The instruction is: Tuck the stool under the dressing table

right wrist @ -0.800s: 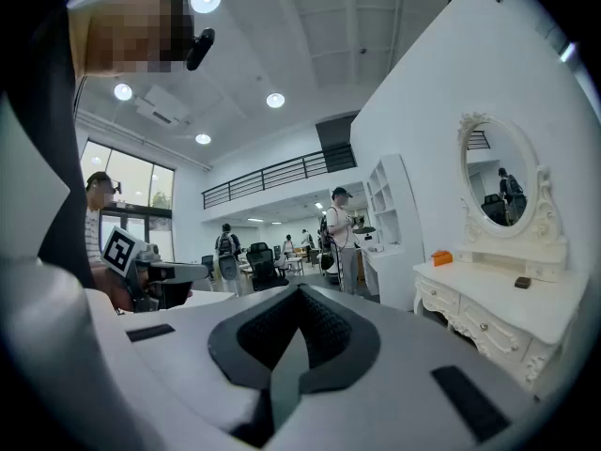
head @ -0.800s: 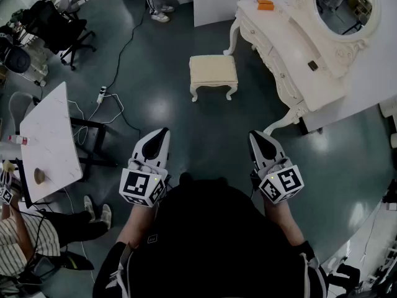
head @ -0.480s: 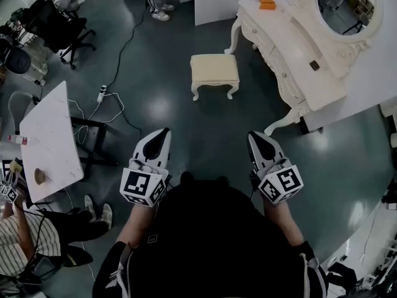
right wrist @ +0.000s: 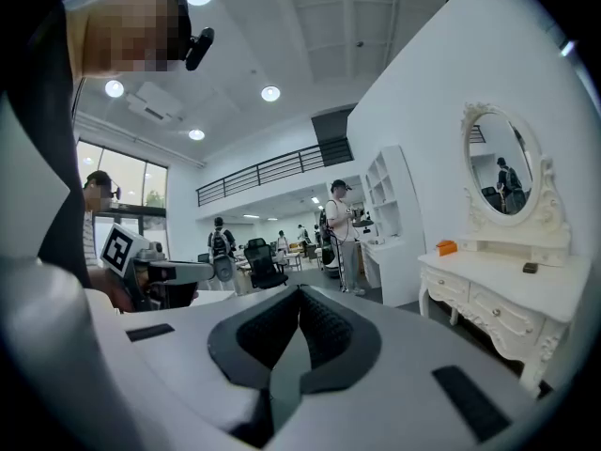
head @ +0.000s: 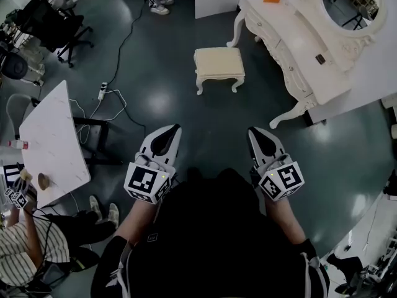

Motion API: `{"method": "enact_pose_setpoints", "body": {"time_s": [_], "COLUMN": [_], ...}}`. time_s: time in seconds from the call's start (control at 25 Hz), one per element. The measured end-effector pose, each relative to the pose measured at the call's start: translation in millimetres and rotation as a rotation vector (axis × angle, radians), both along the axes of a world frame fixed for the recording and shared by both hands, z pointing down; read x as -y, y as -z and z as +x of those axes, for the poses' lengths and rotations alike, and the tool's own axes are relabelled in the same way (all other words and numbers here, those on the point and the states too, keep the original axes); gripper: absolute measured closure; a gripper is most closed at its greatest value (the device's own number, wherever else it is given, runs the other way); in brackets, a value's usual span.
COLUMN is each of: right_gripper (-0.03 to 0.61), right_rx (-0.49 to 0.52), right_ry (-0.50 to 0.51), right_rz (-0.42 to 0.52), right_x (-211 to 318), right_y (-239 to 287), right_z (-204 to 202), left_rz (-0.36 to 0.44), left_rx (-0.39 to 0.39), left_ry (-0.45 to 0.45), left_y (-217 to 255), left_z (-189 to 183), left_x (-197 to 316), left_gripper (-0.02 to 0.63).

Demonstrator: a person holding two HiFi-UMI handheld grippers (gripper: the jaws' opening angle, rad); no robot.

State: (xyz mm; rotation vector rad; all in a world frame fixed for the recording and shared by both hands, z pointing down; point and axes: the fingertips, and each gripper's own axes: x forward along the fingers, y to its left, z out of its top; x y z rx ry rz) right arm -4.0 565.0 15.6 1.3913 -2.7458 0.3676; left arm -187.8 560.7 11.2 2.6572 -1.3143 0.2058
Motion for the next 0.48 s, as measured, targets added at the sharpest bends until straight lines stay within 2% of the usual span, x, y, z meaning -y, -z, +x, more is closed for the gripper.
{"method": "enact_pose_setpoints", "body": {"time_s": [0.24,0.48], "right_gripper": [0.560,0.558], "right_rx": [-0.027,-0.049], "right_ry": [-0.039,-0.032], "right_rz": [-0.051,-0.034], "right_x": [9,55], "right_y": [-17,-26], "right_z": [-2,16], "left_rz": [-0.026,-0.049], "left_rx": [-0.006,0.013], "left_ry": [-0.017,-0.025], "left_y": [-9,-21], "left_z": [-7,17], "left_x": [19,63], "left_gripper": [0.607,0.607]}}
